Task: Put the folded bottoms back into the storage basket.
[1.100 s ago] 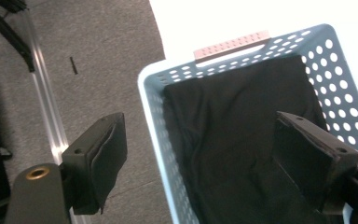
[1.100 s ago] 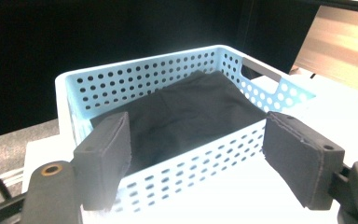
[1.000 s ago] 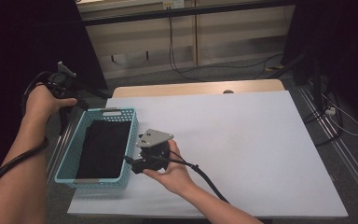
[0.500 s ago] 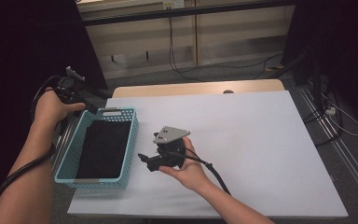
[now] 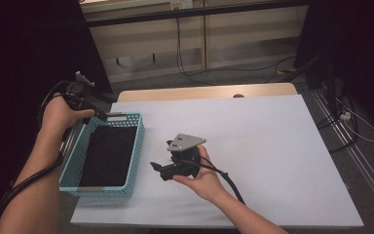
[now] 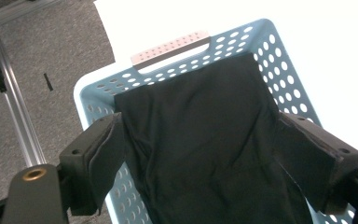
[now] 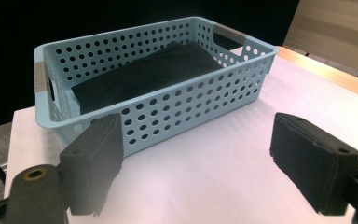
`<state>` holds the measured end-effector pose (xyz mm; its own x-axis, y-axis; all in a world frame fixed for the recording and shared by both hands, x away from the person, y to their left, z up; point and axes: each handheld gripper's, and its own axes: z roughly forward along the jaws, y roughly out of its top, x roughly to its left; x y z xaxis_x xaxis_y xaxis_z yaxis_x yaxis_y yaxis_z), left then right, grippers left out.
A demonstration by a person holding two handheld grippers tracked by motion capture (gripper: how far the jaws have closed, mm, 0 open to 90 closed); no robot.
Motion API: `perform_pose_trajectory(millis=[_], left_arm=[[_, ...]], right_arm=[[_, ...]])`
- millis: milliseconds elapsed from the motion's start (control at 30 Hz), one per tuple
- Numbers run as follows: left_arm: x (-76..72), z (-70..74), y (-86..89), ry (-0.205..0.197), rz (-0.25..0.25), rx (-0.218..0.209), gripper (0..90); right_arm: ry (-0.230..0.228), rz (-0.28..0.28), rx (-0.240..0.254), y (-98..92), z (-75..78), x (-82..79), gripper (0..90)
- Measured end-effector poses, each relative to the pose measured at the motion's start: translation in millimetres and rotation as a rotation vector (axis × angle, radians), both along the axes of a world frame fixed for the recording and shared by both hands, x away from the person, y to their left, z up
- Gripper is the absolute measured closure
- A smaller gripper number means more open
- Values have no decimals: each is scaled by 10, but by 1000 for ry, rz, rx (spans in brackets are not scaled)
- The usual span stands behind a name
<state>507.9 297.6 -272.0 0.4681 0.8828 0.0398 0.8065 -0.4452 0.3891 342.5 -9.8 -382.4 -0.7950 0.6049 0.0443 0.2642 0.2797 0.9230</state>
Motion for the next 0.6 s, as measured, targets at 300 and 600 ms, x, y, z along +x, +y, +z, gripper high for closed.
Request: perform_pose_trajectory(millis=[300, 600], left_arm=[[-43, -33, -64, 1, -20, -6, 174], [-94, -76, -166, -7, -61, -24, 174]], right_arm=[[7, -4, -11, -122, -2, -29, 167], [18, -20, -27, -302, -42, -50, 167]])
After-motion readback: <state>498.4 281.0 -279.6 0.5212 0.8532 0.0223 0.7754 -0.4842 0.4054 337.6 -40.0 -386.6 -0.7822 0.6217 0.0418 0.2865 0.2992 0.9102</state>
